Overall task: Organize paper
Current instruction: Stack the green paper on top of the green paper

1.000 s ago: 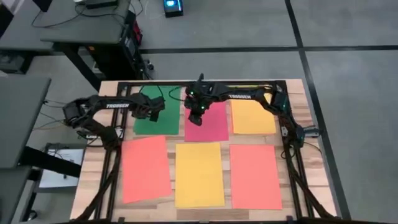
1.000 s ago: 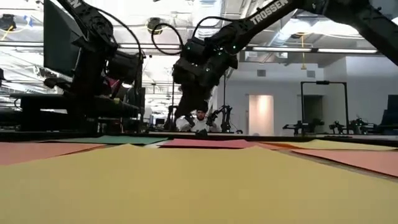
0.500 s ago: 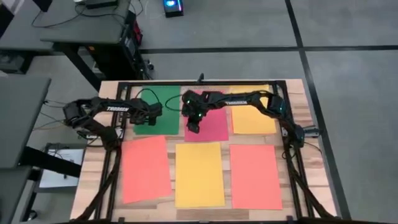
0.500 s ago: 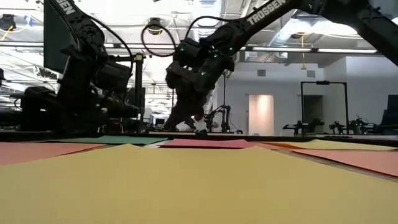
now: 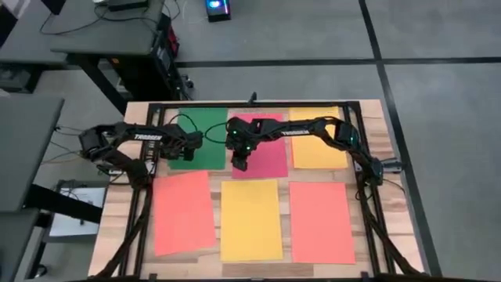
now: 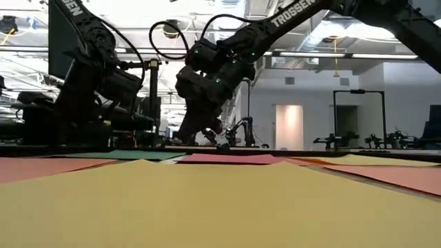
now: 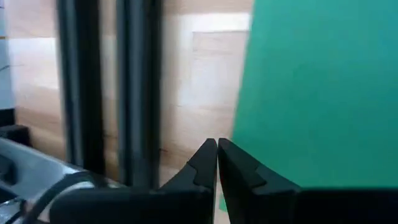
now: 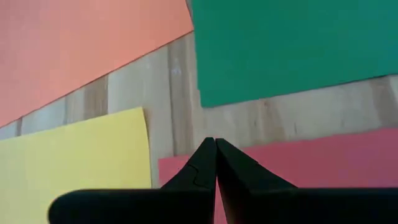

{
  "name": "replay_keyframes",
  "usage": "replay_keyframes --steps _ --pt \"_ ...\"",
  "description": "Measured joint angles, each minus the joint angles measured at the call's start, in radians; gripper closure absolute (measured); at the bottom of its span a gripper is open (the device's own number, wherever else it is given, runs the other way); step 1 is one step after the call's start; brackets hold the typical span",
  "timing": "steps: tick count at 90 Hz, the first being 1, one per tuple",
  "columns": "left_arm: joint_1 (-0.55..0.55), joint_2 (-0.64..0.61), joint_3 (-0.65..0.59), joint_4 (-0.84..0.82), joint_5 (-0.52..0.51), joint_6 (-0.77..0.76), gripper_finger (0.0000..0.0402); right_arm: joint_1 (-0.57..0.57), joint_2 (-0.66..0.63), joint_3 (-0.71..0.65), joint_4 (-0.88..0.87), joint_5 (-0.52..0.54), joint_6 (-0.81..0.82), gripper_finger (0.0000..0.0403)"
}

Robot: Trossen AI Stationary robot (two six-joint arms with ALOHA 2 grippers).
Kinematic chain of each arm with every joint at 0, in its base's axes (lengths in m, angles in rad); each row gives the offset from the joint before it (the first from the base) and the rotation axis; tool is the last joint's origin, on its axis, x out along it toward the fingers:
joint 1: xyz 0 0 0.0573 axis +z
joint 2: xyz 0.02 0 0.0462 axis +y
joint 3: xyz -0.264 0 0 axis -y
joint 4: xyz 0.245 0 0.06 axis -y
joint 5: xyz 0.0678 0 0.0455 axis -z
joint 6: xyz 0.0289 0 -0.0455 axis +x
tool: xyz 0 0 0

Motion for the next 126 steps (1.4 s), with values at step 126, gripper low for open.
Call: replay_keyframes --steps 126 --pt "-0.073 0.000 -0.056 0.083 0.053 -0.010 0.0401 0.044 0.005 -0.002 0.321 0.002 0.402 0.0403"
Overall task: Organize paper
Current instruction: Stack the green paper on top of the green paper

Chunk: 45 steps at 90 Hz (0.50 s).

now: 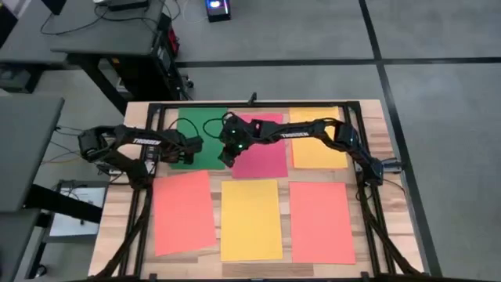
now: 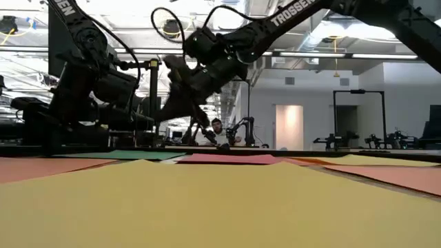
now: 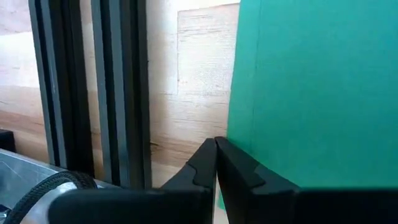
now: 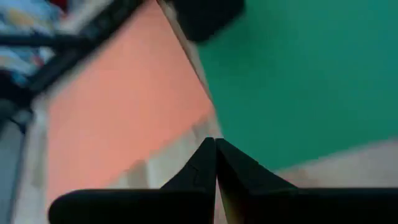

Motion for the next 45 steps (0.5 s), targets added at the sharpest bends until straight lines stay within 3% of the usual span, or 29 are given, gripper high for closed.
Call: replay_keyframes --steps 15,33,45 --pt "0.000 0.000 0.000 -0.001 0.000 0.027 0.0401 0.038 0.000 0.000 0.081 0.015 0.073 0.0403" --pt "0.000 0.000 0.000 -0.001 0.000 0.047 0.0401 0.080 0.001 0.000 -0.061 0.353 0.071 0.0403" --pt "0.000 0.000 0.000 -0.001 0.000 0.053 0.0401 0.110 0.012 -0.015 -0.081 0.447 0.099 0.0403"
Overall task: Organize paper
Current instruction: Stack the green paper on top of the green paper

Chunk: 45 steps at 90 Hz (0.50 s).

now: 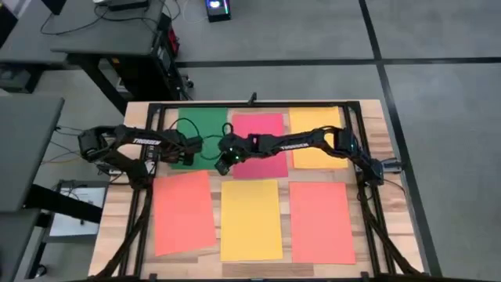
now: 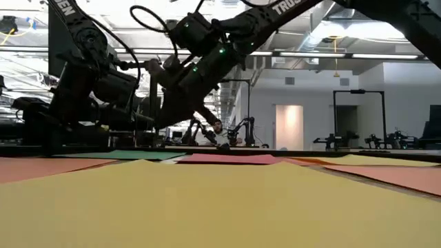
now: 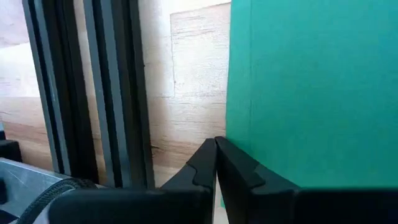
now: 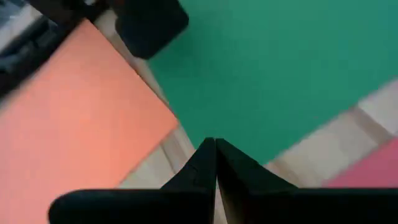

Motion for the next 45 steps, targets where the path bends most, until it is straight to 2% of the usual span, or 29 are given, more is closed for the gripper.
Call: replay_keyframes --steps 23,45 --pt "-0.001 0.000 0.000 0.001 -0.001 0.009 0.0401 -0.018 0.071 -0.001 0.006 0.028 0.123 0.0403" --pt "-0.001 0.000 0.003 0.001 -0.003 0.026 0.0401 -0.039 0.086 0.001 -0.053 0.020 0.156 0.0403"
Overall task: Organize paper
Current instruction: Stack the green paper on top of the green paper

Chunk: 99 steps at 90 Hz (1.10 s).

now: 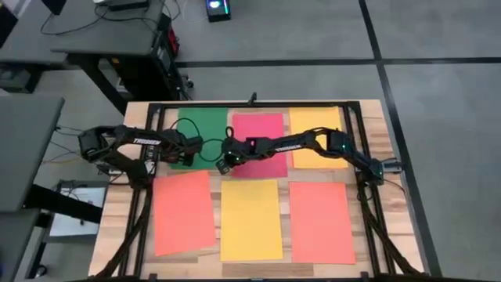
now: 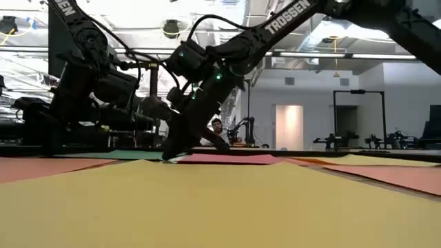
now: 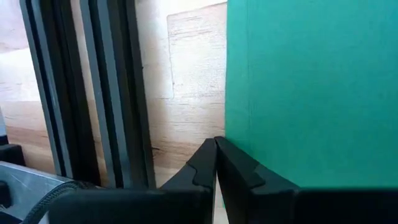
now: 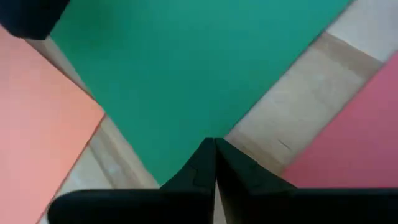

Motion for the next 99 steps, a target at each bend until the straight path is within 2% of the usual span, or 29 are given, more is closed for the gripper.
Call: replay_keyframes --steps 52,68,99 --pt "-0.002 0.000 0.001 0.001 -0.003 0.009 0.0401 0.014 -0.001 0.000 -0.051 -0.017 -0.010 0.0403" --pt "-0.003 0.000 0.001 0.001 0.003 0.014 0.0401 0.007 0.015 -0.001 -0.034 -0.066 0.008 0.0403" --pt "-0.027 0.001 0.017 0.001 0.010 0.014 0.0401 0.003 0.026 0.004 0.020 -0.087 0.016 0.0403"
